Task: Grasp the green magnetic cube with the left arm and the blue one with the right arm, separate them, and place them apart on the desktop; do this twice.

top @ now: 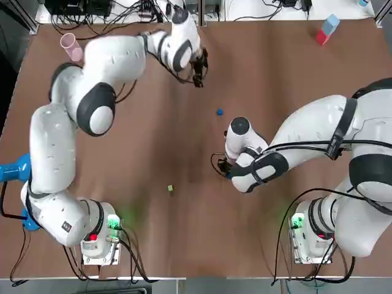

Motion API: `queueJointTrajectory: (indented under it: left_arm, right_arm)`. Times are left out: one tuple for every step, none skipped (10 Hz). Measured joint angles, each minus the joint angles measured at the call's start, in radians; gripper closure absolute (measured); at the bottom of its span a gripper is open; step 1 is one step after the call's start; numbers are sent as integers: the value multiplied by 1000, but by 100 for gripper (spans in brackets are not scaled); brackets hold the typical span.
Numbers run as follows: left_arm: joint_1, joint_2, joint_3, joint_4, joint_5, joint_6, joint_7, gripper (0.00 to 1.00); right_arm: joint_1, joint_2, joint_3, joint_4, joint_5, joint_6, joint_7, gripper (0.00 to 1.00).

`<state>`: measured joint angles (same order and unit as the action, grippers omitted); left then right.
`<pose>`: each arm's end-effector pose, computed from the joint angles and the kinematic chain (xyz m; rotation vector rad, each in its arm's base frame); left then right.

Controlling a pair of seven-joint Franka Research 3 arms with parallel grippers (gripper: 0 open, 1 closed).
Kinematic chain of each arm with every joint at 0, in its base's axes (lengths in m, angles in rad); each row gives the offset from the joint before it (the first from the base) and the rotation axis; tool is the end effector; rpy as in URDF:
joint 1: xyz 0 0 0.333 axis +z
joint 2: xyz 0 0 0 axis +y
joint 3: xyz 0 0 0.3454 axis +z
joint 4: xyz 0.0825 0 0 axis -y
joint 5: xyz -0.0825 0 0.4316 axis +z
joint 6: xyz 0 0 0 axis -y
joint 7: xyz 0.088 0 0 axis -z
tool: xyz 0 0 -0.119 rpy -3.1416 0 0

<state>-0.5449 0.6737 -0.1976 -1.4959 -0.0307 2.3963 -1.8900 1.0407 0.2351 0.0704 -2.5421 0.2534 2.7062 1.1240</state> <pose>0.6048 -0.5174 0.2882 2.3519 1.6518 -0.1102 0.2134 0.4190 0.1507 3.0964 -0.3860 -0.2104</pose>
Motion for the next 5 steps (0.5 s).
queueJointTrajectory:
  left_arm:
    - [34,-56,6,3,29,-87,37,0]
    - [77,-116,7,3,41,-173,107,0]
    - [114,-167,8,2,44,-239,178,0]
    - [148,-207,9,1,49,-298,253,0]
    - [171,-237,9,0,64,-371,341,0]
  right_arm:
    - [0,0,12,0,0,0,0,76]
    - [0,0,22,-1,0,0,-3,76]
    - [-1,0,28,-1,0,0,-13,75]
    - [-6,0,28,-1,0,0,-40,69]
    - [-19,0,27,-1,0,0,-72,65]
